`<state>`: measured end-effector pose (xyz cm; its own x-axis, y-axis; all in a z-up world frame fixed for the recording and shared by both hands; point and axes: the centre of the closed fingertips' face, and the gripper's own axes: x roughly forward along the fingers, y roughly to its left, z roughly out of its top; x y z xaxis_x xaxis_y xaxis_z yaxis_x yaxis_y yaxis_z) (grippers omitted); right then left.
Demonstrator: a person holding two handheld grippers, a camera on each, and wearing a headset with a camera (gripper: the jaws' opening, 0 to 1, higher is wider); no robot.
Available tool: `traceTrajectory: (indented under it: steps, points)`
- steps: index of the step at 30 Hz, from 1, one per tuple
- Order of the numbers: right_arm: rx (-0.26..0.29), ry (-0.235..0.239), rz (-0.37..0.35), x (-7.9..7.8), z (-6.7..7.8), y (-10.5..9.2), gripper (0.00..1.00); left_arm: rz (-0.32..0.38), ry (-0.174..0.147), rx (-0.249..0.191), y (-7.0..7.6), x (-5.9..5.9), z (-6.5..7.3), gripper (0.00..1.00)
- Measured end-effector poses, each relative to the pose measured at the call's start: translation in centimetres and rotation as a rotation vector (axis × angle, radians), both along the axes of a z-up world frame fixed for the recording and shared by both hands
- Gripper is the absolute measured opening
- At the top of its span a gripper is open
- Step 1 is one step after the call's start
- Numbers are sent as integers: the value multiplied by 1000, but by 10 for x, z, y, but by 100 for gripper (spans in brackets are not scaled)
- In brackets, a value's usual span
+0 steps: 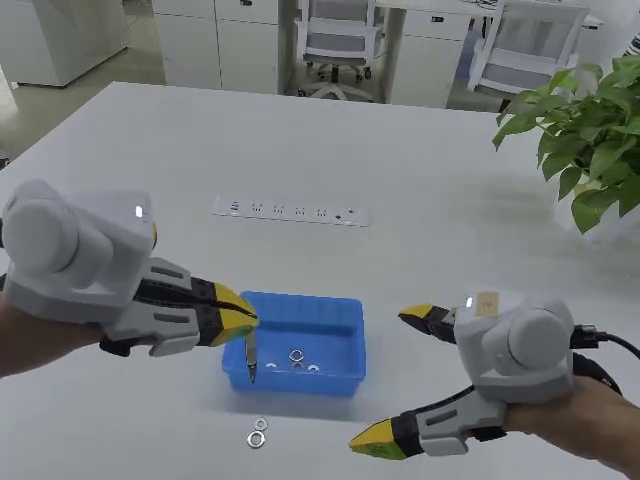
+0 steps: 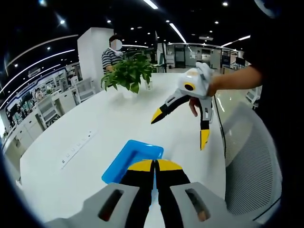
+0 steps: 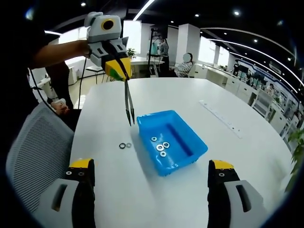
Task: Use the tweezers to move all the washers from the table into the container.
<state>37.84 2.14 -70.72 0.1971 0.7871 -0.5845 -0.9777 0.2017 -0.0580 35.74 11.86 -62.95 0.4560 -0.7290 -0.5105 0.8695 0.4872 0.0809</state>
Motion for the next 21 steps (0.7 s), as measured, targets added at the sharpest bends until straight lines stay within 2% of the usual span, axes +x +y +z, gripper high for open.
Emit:
traceTrajectory:
  steps: [10,15,21]
  points:
    - [-1,21,7,-12,-6,-4,100,-38,10,-1,-7,-16,-13,5]
    - [-5,26,7,-14,-9,-4,100,-58,15,1,-11,-22,-20,5]
    - [-9,31,7,-18,-12,-4,100,-83,13,-11,-16,-26,-22,5]
